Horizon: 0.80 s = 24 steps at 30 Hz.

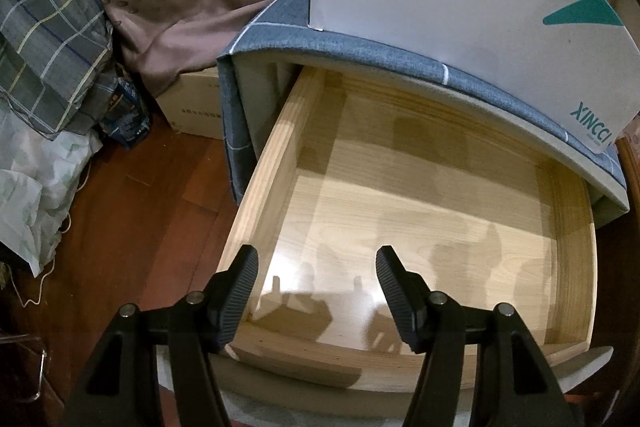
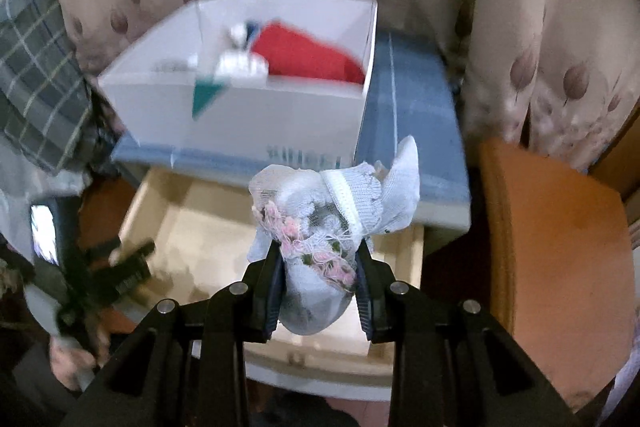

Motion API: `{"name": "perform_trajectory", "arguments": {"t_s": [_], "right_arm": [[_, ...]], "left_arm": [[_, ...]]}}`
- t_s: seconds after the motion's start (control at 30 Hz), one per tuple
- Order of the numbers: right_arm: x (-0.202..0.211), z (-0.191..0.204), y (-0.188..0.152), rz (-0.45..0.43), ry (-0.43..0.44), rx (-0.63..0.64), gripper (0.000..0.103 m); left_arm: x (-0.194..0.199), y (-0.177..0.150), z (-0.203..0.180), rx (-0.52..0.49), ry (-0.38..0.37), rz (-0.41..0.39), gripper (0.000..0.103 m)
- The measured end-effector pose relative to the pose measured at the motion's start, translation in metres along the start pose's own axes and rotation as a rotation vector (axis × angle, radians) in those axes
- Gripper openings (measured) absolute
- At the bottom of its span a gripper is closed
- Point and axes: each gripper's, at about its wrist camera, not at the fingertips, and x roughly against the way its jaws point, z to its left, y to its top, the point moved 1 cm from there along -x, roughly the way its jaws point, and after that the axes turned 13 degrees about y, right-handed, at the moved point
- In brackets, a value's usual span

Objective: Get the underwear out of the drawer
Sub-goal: 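Lift the floral-trim white sock out of the drawer with the right gripper, then lower the floral-trim sock into the white box and open the right gripper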

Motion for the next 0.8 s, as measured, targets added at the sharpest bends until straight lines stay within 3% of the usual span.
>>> {"name": "perform_trajectory", "arguments": {"t_s": [0.2,0.37,0.8], "right_arm": [[0.020,0.002,0.049,-0.083,0.007,0.003,0.028],[0.016,0.007,0.081,-0.100,0.023,0.018,0.028],[-0.060,0.020,0.135,-0.031,-0.002,0.046,0.029]], "left_arm": [[0.000,0.000,0.000,-0.007,0.002,-0.006,0.063],[0.000,0.000,0.001,-0.006,0.000,-0.004,0.063],[0.004,-0.002,-0.002,-0.016,0.022,-0.024,0.063]]}}
